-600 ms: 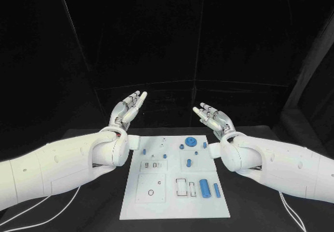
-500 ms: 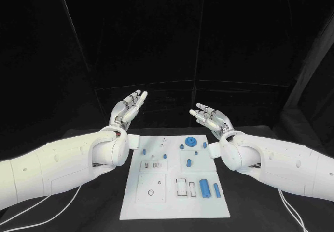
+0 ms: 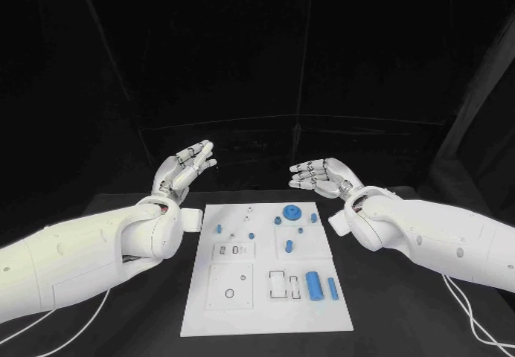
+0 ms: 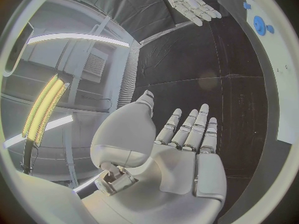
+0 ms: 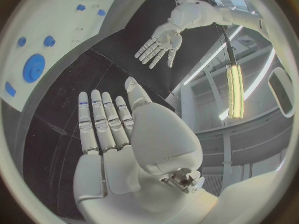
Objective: Assemble the parts on the task board
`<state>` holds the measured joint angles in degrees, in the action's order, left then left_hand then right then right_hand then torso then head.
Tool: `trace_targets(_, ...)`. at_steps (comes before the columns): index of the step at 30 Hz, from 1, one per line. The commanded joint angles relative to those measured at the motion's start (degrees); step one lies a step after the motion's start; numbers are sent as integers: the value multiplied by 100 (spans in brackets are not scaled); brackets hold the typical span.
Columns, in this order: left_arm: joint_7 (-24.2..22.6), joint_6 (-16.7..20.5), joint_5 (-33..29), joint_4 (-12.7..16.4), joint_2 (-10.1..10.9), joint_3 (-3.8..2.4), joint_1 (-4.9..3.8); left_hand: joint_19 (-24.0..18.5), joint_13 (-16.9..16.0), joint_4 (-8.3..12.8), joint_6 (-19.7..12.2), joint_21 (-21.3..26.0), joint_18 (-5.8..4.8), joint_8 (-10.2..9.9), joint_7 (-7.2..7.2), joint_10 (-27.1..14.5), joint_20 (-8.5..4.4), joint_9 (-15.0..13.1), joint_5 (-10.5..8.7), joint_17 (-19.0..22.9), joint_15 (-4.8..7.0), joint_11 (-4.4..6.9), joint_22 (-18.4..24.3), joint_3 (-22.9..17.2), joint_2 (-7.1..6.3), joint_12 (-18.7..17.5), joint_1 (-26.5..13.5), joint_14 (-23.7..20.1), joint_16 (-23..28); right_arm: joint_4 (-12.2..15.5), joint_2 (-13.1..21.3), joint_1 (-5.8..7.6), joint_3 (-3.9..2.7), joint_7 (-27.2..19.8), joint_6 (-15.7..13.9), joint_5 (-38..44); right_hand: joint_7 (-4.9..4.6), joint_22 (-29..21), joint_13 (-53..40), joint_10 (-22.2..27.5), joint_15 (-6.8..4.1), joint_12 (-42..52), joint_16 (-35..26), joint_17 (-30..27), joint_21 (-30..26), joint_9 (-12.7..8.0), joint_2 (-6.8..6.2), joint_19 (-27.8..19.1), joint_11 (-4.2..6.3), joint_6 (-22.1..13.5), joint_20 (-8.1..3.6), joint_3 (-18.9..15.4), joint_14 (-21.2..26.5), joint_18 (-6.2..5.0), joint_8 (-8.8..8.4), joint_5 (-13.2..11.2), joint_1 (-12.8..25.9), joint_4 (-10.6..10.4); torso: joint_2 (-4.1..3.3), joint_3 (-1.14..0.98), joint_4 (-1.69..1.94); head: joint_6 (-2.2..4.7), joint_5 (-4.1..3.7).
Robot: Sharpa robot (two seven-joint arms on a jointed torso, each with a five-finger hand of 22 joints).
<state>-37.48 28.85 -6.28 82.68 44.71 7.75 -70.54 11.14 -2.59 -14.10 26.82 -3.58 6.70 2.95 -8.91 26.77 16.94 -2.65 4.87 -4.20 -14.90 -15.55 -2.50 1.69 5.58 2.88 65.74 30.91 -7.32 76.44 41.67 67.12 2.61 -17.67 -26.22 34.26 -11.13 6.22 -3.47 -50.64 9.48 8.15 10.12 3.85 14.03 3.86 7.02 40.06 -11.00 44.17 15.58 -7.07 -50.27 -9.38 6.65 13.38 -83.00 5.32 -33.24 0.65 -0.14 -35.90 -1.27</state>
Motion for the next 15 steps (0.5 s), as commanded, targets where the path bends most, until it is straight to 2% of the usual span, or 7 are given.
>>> trace_targets(1, -218, -352, -78, 70, 72, -6, -13, 548, -40, 109, 433, -194, -9, 73, -791, 651, 1, -28, -3, -77, 92, 40, -99, -6, 12, 92, 146, 762, -222, -31, 13, 119, -9, 355, -55, 1692, -62, 93, -9, -1046, -367, -34, 191, 63, 470, -6, 13, 1137, 235, 954, -300, 116, -1466, -128, 27, -109, -129, 375, -160, 7, 47, 20, -34)
trace_targets(3, -220, -406, -75, 106, 104, -6, -13, 1005, -72, 177, 716, -345, 47, 102, -773, 1163, -9, -43, -6, -86, 143, 81, -170, -13, 14, 175, 218, 1018, -285, -39, 16, 169, -11, 567, -4, 2075, -31, 114, -7, -1164, -431, -83, 195, 77, 551, -6, 16, 1285, 274, 1032, -375, 127, -1660, -124, 1, -94, -113, 434, -201, 4, 64, 16, -54)
trace_targets(5, -218, -459, -51, 167, 152, -6, -13, 1850, -110, 267, 1178, -624, 137, 159, -755, 1858, -12, -69, -11, -91, 226, 138, -296, -29, 23, 319, 309, 1328, -350, -54, 6, 225, -13, 915, 76, 2513, -14, 144, -8, -1245, -483, -132, 201, 94, 638, -5, 26, 1417, 313, 1096, -448, 162, -1823, -127, -22, -66, -135, 514, -242, 10, 77, 15, -59)
trace_targets(7, -214, -495, -9, 238, 201, -6, -13, 2403, -106, 354, 1530, -778, 205, 189, -724, 2055, -23, -83, -15, -84, 295, 186, -348, -54, 31, 362, 391, 1567, -375, -67, -17, 265, -15, 1229, 177, 2908, 15, 235, -12, -1371, -559, -173, 228, 130, 842, -3, 16, 1665, 354, 1183, -553, 188, -2044, -117, -43, -100, -123, 597, -296, 16, 92, 37, -61)
trace_targets(12, -195, -574, 63, 440, 320, -6, -12, 2853, -103, 504, 2186, -814, 302, 239, -670, 2358, -36, -110, -15, -53, 395, 266, -316, -106, 39, 425, 495, 1921, -362, -70, -109, 314, -19, 1844, 489, 3876, 98, 525, -21, -1624, -757, -237, 457, 307, 1417, 0, -57, 2160, 472, 1346, -778, 166, -2713, -116, -80, -156, -5, 701, -429, 33, 145, 53, -114)
trace_targets(15, -164, -668, 81, 576, 380, -6, -10, 3008, -103, 562, 2315, -804, 327, 233, -671, 2439, -40, -110, -16, -34, 419, 279, -292, -130, 47, 438, 519, 2027, -336, -85, -184, 331, -23, 2132, 769, 4464, 152, 713, -22, -1721, -865, -292, 670, 473, 1772, -3, -89, 2406, 539, 1416, -899, 143, -3144, -113, -112, -163, 84, 739, -506, 35, 185, 56, -134)
